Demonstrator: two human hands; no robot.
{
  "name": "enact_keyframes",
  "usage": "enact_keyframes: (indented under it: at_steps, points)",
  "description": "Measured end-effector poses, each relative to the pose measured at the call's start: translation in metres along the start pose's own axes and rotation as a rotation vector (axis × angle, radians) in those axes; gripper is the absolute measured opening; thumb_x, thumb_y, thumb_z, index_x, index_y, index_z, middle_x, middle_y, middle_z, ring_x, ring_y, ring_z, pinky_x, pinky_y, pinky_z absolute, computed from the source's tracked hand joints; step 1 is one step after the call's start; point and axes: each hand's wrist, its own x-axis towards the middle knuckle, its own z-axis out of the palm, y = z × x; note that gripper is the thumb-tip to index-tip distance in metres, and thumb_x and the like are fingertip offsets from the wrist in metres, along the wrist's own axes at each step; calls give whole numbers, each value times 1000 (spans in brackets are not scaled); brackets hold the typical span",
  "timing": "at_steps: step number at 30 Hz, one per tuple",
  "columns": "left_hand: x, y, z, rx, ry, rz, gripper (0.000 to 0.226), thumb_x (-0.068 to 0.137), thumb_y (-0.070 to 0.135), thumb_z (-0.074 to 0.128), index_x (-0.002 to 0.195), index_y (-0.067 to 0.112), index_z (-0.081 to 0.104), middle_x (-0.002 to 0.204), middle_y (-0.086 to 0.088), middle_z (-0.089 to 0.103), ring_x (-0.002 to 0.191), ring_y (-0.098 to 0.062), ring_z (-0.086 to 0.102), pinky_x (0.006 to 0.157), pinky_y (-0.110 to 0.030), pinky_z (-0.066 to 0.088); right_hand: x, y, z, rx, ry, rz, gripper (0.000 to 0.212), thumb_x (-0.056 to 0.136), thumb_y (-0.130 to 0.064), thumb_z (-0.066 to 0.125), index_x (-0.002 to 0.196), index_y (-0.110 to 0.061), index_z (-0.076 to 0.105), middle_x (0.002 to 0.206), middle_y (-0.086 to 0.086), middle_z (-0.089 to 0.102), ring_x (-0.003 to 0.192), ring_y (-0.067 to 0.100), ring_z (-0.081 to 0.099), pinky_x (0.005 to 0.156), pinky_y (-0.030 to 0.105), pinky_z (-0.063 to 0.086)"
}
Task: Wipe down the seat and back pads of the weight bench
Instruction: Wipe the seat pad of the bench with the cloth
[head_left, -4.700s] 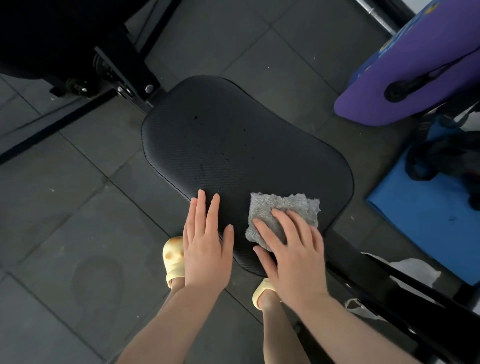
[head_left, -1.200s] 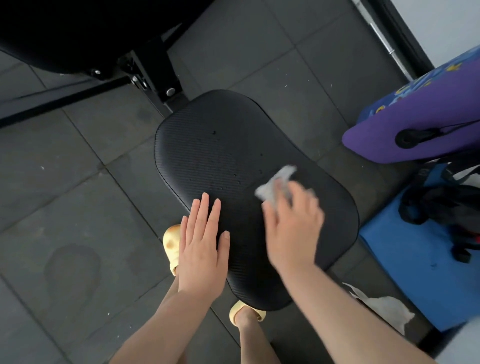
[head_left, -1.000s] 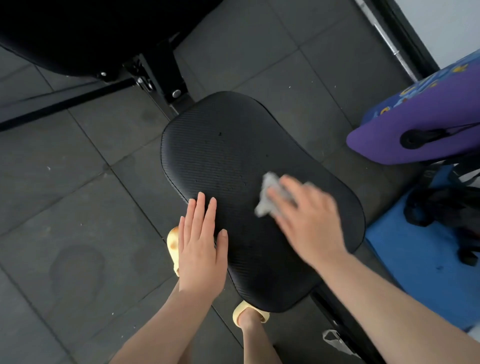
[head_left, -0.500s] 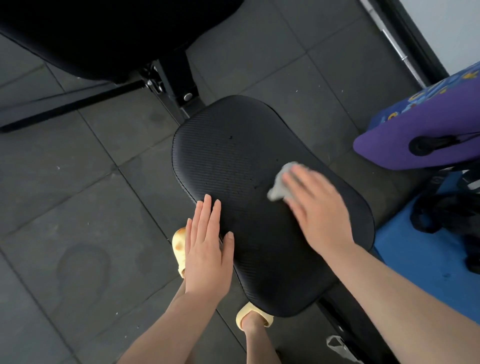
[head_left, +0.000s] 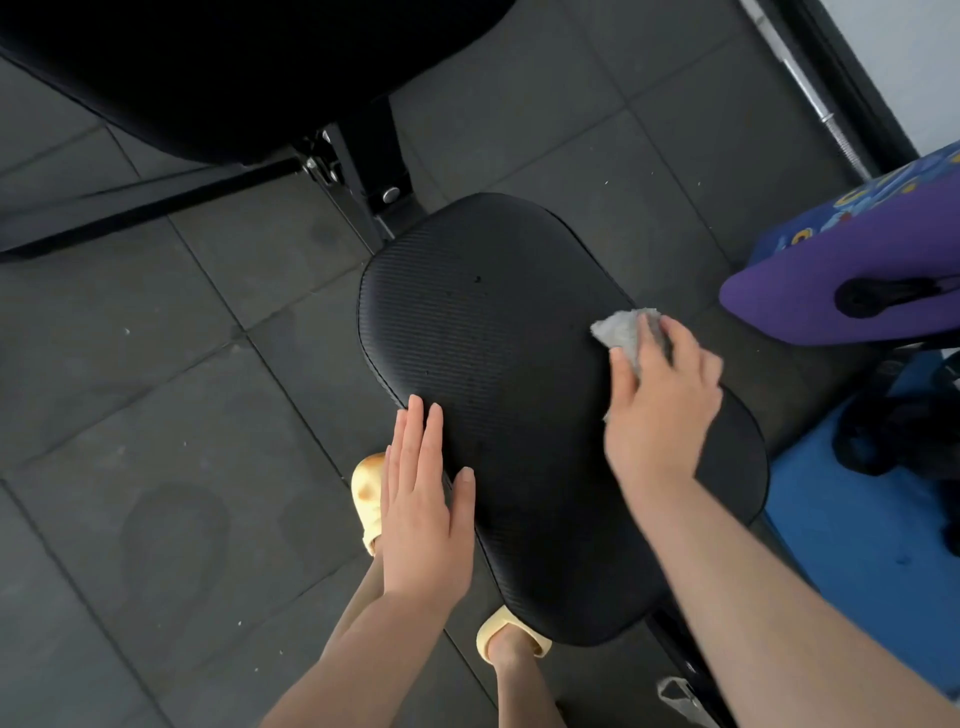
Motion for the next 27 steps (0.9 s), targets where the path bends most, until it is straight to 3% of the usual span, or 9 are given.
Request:
enact_keyframes:
  at_steps: [5,9,10,15,17,19,22,25,27]
  points:
    - [8,-4,-1,-60,44,8,52,97,27,30,148,26,21,157,15,10,145,-1,4,120,-36,13,-77,-45,12,-1,-144,-504,44,92,-35,46,133,-21,55,136,-4,51,99,19,46,73,35,45]
    - [19,-4,-10,-79,65,-27,54,96,42,21,149,28,20,157,20,7,145,2,1,119,-31,9,-25,-15,8,-124,-138,-1045,46,86,-25,59,131,-18,56,131,-2,57,93,21,56,72,35,39]
    - [22,-3,-11,-69,62,-31,55,96,45,20,149,30,18,156,22,6,144,3,0,119,-30,9,-3,-6,8,-169,-130,-1076,46,86,-25,56,131,-17,55,131,0,57,93,24,56,72,37,39]
    - [28,-2,-13,-43,44,-48,56,96,48,18,149,33,16,156,24,3,143,5,-2,118,-27,7,-5,-38,19,56,-39,-333,41,94,-31,51,130,-14,57,132,2,54,109,22,43,86,38,38]
    - [28,-3,-13,-85,47,-36,57,95,45,22,149,28,19,157,22,5,144,4,0,117,-23,7,-47,-63,26,137,-96,-411,39,93,-27,54,129,-13,58,133,4,55,111,23,45,92,38,40]
    - [27,-4,-14,-152,39,-44,58,93,42,25,149,25,23,157,21,7,143,6,2,115,-15,6,-71,-68,25,146,-198,-661,41,92,-22,57,132,-15,56,136,1,55,117,21,50,98,36,42]
    - [24,-5,-16,-215,27,-40,56,95,40,28,149,25,24,157,22,9,143,6,4,113,-9,6,-32,-48,17,67,-229,-939,39,88,-17,60,128,-15,59,131,0,58,114,21,53,95,34,41]
    - [22,-3,-18,-239,36,-81,53,97,38,29,149,28,24,156,26,9,142,9,6,112,-6,8,-10,-36,11,67,-183,-742,37,90,-16,60,126,-12,60,128,1,59,110,23,54,92,36,44]
    - [21,-2,-20,-277,45,-105,53,98,37,28,149,26,24,156,25,10,141,10,7,111,-6,9,-36,-35,9,61,-218,-725,39,93,-21,53,131,-12,57,134,0,55,116,22,51,97,35,42]
